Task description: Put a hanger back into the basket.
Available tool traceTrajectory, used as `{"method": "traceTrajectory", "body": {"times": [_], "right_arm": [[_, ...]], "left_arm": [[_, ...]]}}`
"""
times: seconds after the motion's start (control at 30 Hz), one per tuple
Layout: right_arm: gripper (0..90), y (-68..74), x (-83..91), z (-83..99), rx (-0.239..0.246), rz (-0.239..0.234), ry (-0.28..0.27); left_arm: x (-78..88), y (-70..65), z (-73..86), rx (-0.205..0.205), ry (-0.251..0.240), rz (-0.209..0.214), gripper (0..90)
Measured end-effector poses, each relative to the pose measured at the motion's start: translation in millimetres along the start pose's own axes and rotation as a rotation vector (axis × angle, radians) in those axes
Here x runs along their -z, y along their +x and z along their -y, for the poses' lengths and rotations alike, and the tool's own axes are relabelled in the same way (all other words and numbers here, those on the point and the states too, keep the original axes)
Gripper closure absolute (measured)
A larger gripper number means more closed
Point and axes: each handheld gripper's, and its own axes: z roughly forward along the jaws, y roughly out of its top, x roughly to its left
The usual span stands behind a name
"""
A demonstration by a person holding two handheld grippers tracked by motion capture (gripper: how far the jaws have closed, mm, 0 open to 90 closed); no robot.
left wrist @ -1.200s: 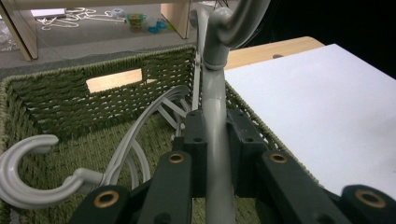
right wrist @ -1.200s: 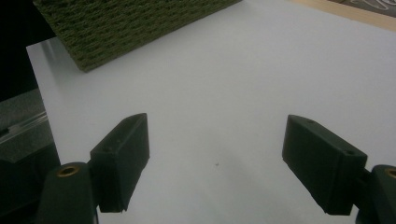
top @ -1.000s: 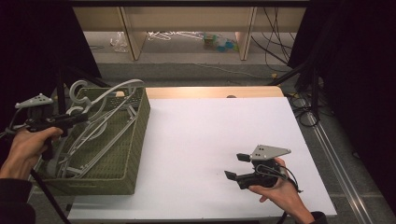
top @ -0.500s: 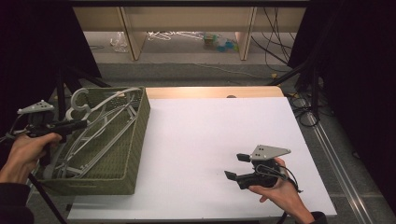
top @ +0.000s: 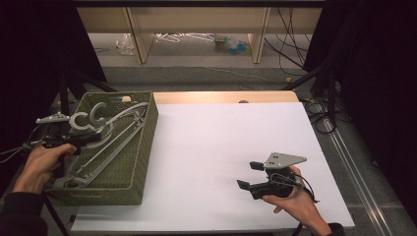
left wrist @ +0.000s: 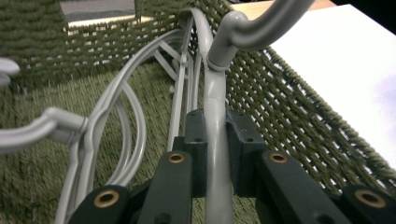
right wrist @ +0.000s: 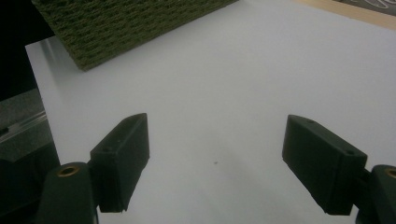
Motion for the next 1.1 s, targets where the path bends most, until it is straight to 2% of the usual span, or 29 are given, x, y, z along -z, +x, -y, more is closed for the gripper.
{"method": "traceTrajectory", "body": {"times": [0.13,0.2,0.33,0.47,0.5,0.57,0.67,0.7,0.73,0.77,0.8,0.87,0.97,1.1], "right_arm": [[24.0,0.3,-0.4,0.2,0.002,0.001,-0.001],[24.0,0.1,-0.3,0.0,0.002,-0.001,0.002],[24.0,-0.3,-0.3,0.2,0.0,-0.003,0.003],[24.0,-0.2,-0.9,0.5,-0.001,0.001,0.001],[24.0,-0.2,-1.1,0.6,-0.001,0.001,0.001],[24.0,-0.1,-1.3,0.8,-0.002,0.0,0.002],[24.1,-0.3,-1.1,0.8,-0.006,-0.003,0.004],[24.0,-0.4,-1.0,0.8,-0.007,-0.004,0.006],[24.1,-1.1,-1.3,1.1,-0.002,-0.002,0.004],[24.0,-1.3,-1.5,1.3,-0.003,-0.001,0.005],[24.0,-1.3,-0.9,1.1,-0.001,0.005,0.016],[24.0,-1.1,-1.6,1.5,-0.001,0.002,0.011],[24.0,-0.8,-1.7,1.5,-0.001,0.0,0.004],[24.0,-2.0,-1.8,2.0,-0.008,0.004,-0.002]], "left_arm": [[-5.4,5.8,9.4,0.049,0.052,-0.036,77.2],[-6.8,8.9,13.1,0.087,0.037,-0.052,75.9],[-5.4,11.3,13.9,0.077,0.035,-0.099,75.0],[-7.1,13.3,13.8,0.067,0.049,-0.191,74.2],[-5.2,16.0,13.6,0.036,0.09,-0.221,74.0],[-9.1,16.5,14.6,0.066,0.071,-0.232,72.8],[-8.0,20.0,14.4,0.058,0.101,-0.244,70.7],[-11.3,18.2,15.0,0.092,0.064,-0.253,70.5],[-10.7,18.7,15.0,0.084,0.078,-0.262,69.7],[-8.6,20.4,14.7,0.057,0.116,-0.269,68.8],[-9.8,20.2,15.3,0.054,0.121,-0.291,67.9],[-11.0,20.8,16.8,0.055,0.131,-0.305,65.9],[-11.6,21.2,18.3,0.076,0.116,-0.309,63.2],[-7.3,20.2,18.1,0.096,0.097,-0.35,54.8]]}}
